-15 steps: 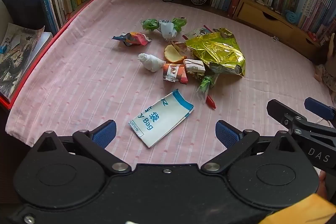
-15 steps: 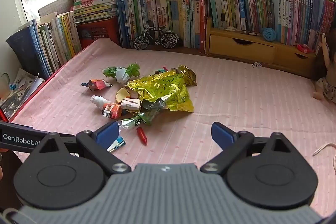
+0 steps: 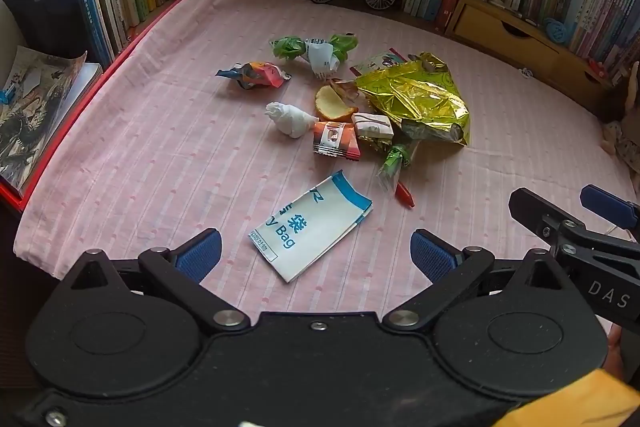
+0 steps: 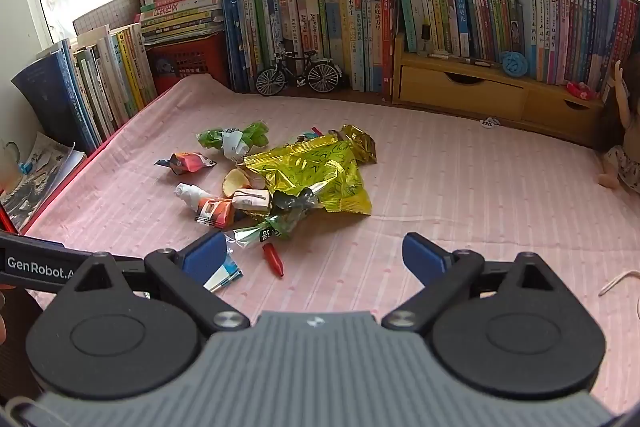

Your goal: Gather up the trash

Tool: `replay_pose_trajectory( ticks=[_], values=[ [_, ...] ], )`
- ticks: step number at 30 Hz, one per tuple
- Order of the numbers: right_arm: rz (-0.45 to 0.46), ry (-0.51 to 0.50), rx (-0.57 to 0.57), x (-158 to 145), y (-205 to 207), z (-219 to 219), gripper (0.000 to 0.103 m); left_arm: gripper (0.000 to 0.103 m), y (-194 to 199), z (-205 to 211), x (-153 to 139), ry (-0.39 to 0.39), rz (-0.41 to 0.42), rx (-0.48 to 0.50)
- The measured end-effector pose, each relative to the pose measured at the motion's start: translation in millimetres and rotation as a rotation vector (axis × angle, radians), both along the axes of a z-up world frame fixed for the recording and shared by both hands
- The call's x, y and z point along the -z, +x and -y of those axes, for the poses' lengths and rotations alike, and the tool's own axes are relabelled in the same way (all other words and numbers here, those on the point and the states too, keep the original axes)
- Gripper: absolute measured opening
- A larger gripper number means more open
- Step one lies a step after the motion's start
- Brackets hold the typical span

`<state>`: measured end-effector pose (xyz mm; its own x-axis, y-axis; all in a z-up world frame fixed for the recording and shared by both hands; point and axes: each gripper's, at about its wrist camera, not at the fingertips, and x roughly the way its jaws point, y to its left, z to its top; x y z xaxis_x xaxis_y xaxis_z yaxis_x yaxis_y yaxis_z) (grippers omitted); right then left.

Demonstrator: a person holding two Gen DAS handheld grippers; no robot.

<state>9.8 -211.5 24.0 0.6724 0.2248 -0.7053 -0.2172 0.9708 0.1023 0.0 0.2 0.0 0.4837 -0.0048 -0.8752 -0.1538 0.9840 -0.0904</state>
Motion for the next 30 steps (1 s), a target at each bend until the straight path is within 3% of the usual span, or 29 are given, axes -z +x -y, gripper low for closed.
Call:
replay_pose_trajectory(
  ticks=[30],
  values=[
    [-0.002,0.006,0.0,-0.2,-3.8,1.4,0.1,0.101,0.3,-4.5,-2.3,0.003,-0.003,0.0]
  ],
)
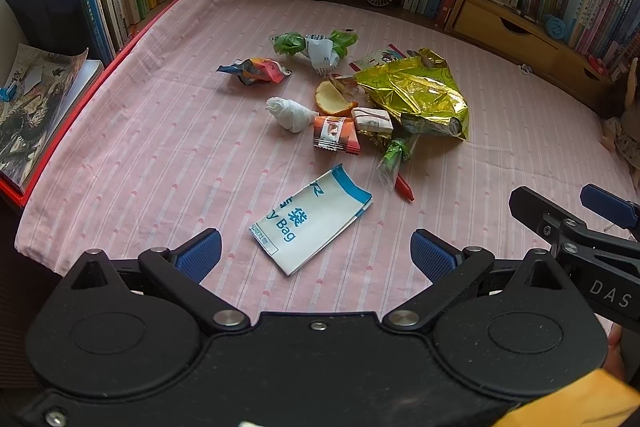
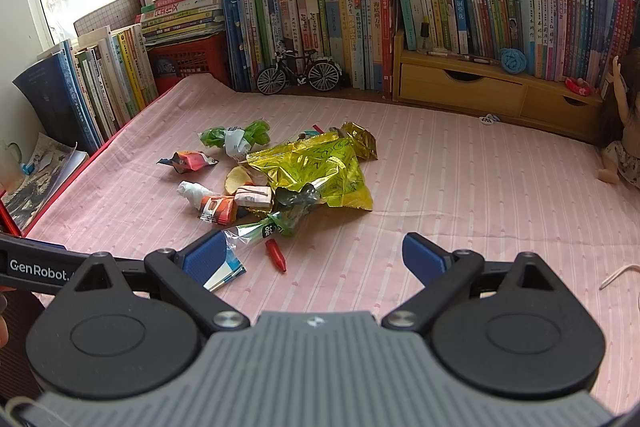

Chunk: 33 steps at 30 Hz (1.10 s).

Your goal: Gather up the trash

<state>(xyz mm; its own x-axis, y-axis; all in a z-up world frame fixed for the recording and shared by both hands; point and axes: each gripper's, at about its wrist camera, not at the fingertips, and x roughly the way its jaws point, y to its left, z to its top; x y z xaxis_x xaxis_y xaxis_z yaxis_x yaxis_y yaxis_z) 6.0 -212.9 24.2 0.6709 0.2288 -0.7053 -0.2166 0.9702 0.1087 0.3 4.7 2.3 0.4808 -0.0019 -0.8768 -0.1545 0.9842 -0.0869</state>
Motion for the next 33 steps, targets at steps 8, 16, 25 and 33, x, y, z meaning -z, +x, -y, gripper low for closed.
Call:
replay_pose_trajectory(
  ticks=[8,16,25,33],
  values=[
    [-0.001,0.001,0.0,-0.6,-1.1,0.9,0.1,0.101,0.1,-0.2,-0.2,0.0,-0.001,0.0],
    [-0.001,0.002,0.0,-0.9,-2.7,1.3,0.1,0.101,0.1,0.3,-0.1,0.003,-0.001,-0.001],
    [0.0,0.004,0.001,-1.1,-2.9,2.4,0.1,0.1,-9.6,0.9,2.7,0.016,0.019,-0.023],
    [0.001,0.006,0.009,-0.5,0.5,5.4,0.1,0.095,-2.0,2.9,10.9,0.032,-0.025,-0.009]
  ],
)
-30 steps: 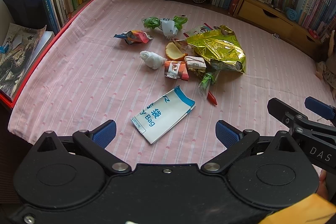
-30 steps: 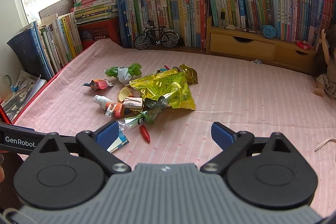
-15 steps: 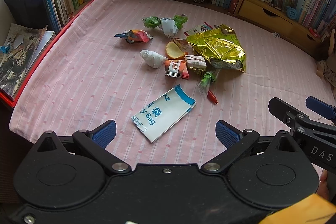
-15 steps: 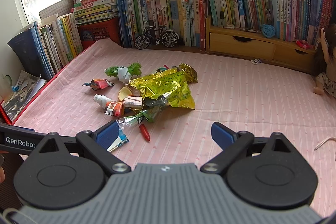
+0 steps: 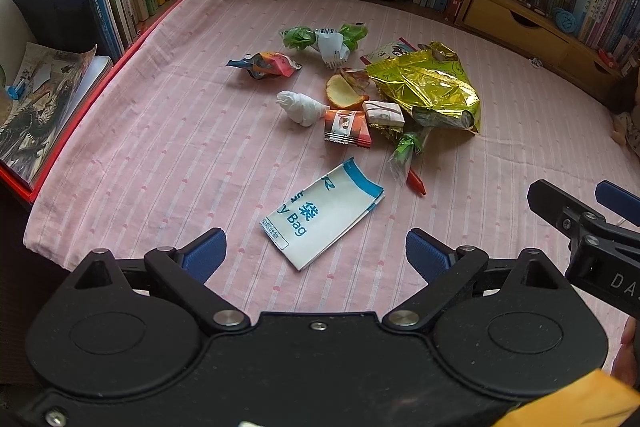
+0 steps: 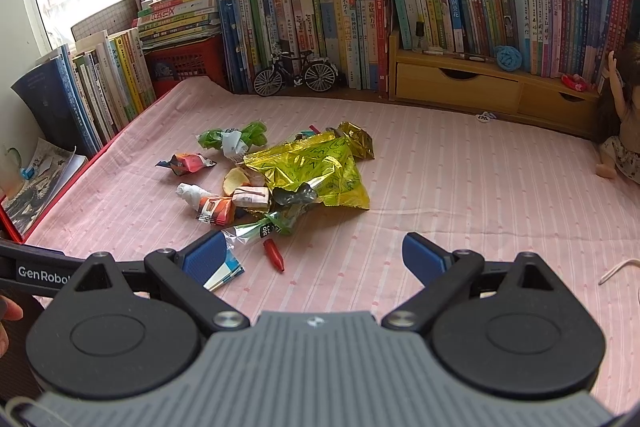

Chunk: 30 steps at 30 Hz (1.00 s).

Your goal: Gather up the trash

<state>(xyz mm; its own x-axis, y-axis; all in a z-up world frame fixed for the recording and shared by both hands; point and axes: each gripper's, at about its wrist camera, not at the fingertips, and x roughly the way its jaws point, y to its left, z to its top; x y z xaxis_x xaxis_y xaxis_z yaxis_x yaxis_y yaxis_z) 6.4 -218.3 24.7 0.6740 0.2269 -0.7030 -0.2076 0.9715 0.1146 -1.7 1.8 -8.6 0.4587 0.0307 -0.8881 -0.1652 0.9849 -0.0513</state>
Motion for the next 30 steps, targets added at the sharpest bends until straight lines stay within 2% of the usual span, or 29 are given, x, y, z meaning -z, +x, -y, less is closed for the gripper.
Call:
replay_pose_trajectory(
  ticks=[6,11,17,23,26,30],
  values=[
    [0.0,0.006,0.003,-0.2,7.3,-1.7,0.1,0.091,4.3,-0.9,7.0,0.013,-0.004,0.026],
    [-0.013,0.023,0.009,3.6,25.2,-2.0,0.1,0.091,9.3,-7.2,16.4,-0.021,0.013,0.022],
    [-0.035,0.008,0.003,15.4,54.8,-4.7,0.1,0.077,19.5,-12.9,38.5,-0.009,-0.013,-0.007],
    [-0.082,0.039,0.036,31.1,101.4,-2.9,0.1,0.073,33.8,-22.1,63.5,-0.016,-0.028,-0.041],
    [-0.106,0.065,0.048,40.9,127.2,-2.9,0.1,0.072,42.7,-22.7,74.1,0.015,-0.002,-0.026],
    [-0.141,0.08,0.059,57.8,158.6,-7.2,0.099,0.072,57.6,-17.3,89.0,0.08,0.007,0.041]
  ],
)
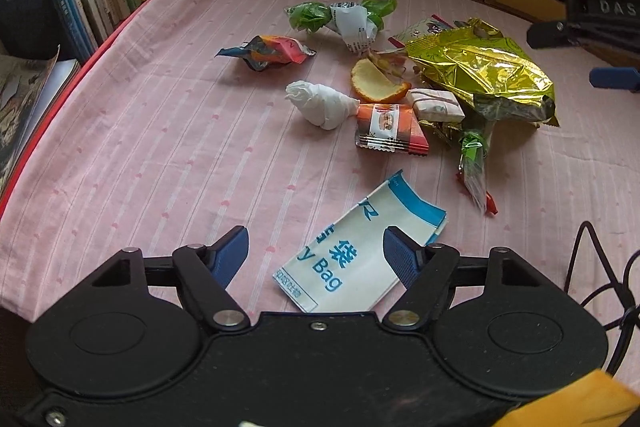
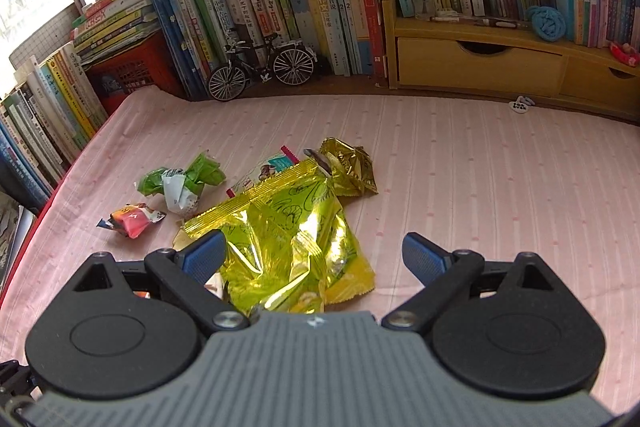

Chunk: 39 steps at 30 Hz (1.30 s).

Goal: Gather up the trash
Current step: 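Grasp the blue-and-white 'Bag' packet with the left gripper while the right gripper grasps the gold foil bag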

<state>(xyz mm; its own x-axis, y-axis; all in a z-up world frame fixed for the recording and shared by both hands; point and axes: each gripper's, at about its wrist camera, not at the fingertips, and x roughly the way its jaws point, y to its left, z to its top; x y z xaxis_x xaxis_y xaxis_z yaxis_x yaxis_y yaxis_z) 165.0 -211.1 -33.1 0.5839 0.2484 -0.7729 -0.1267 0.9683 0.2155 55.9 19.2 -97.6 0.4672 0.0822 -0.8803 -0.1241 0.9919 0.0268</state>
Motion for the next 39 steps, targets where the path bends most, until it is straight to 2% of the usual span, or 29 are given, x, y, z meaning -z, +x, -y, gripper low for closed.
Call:
replay_pose_trajectory(
  ticks=[4,7,10,14,15,17,18,19,21,24,31,39],
  values=[
    [-0.043,0.007,0.001,18.0,24.3,-4.0,0.096,0.072,13.4,6.4,15.1,-0.022,-0.025,0.058],
    [-0.088,0.02,-0.004,29.8,38.3,-4.3,0.09,0.072,17.1,14.2,24.0,-0.031,-0.047,0.103],
    [-0.133,0.024,-0.024,40.4,47.8,-7.2,0.079,0.073,19.1,20.8,32.8,-0.01,-0.068,0.127],
    [-0.168,0.024,-0.054,46.6,50.5,-10.8,0.06,0.071,20.7,17.0,34.4,-0.07,-0.077,0.083],
    [-0.166,0.026,-0.061,46.0,49.5,-11.2,0.052,0.066,21.1,16.2,33.5,-0.071,-0.083,0.076],
    [-0.155,0.031,-0.071,42.3,46.8,-11.6,0.046,0.05,21.7,14.9,30.0,-0.065,-0.083,0.077],
    [-0.146,0.027,-0.076,39.1,45.6,-11.8,0.043,0.039,22.0,14.6,28.4,-0.061,-0.084,0.071],
    [-0.141,0.022,-0.078,36.4,44.3,-12.1,0.042,0.026,23.0,12.4,26.3,-0.058,-0.089,0.06],
    [-0.132,0.031,-0.082,31.5,41.4,-10.7,0.04,0.015,23.8,9.4,22.5,-0.083,-0.095,0.049],
    [-0.124,0.047,-0.064,25.1,34.9,-6.1,0.038,0.01,21.3,10.7,15.3,-0.077,-0.082,0.051],
    [-0.095,0.07,-0.024,10.7,18.6,4.5,0.037,0.003,13.1,16.1,-1.5,-0.089,-0.046,0.052],
    [-0.062,0.068,0.023,-9.1,-5.0,12.1,0.036,0.003,-0.1,14.2,-19.0,-0.109,-0.011,0.043]
  ],
)
